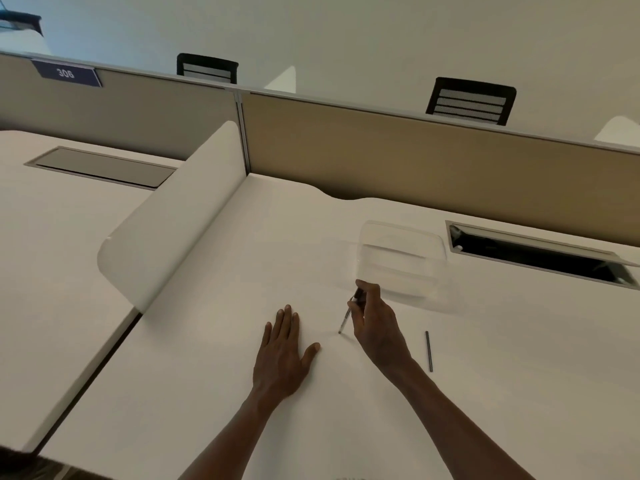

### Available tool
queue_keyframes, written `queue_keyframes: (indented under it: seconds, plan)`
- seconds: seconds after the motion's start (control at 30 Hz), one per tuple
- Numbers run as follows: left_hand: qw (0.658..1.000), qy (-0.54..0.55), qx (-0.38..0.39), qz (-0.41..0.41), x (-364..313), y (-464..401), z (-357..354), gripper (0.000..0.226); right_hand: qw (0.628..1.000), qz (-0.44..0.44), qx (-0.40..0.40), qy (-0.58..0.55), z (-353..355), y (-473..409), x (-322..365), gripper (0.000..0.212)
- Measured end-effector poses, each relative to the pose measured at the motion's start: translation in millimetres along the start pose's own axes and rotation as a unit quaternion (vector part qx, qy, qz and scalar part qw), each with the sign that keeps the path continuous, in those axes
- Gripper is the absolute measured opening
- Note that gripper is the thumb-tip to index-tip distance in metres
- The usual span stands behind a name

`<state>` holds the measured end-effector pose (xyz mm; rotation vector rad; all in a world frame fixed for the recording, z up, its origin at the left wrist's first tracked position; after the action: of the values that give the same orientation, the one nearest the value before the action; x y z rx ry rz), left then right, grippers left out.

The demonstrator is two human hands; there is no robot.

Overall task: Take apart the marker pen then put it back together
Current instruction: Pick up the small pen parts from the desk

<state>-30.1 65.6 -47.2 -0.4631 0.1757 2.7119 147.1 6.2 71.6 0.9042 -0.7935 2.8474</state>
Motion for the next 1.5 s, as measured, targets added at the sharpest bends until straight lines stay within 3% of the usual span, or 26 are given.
queue_keyframes:
  seconds: [0.4,0.9,1.2,1.37,1.5]
  plan:
    - [1.0,-0.001,-0.004,0.002,1,0,-1,0.084,1.0,0.027,-0.007,0.006,13,-16,12,0.043]
    - [1.0,0.003,-0.003,0.001,1,1,1,0.085,0.992,0.095,-0.073,-0.031,44,-45,49,0.045]
    - [0.999,0.031,0.031,0.014,-1,0,5,0.086,0.993,0.081,-0.078,-0.028,53,-37,47,0.046]
    - [0.989,0.119,0.075,0.04,-2,-9,20,0.07,0.995,0.072,-0.06,-0.022,53,-34,42,0.047]
    - [0.964,0.25,0.022,0.083,-9,-13,51,0.045,0.997,0.068,-0.044,-0.019,48,-34,40,0.049]
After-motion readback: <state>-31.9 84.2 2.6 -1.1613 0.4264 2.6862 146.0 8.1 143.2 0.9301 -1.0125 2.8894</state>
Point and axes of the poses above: each hand's wrist, its own y-axis away from the middle knuckle, its own z-axis out of the back of the hand, x = y × z, the point moved 4 cm from there along -y, towards the middle knuckle, and after that the axes turned 8 degrees about z, right-handed, at the moved point
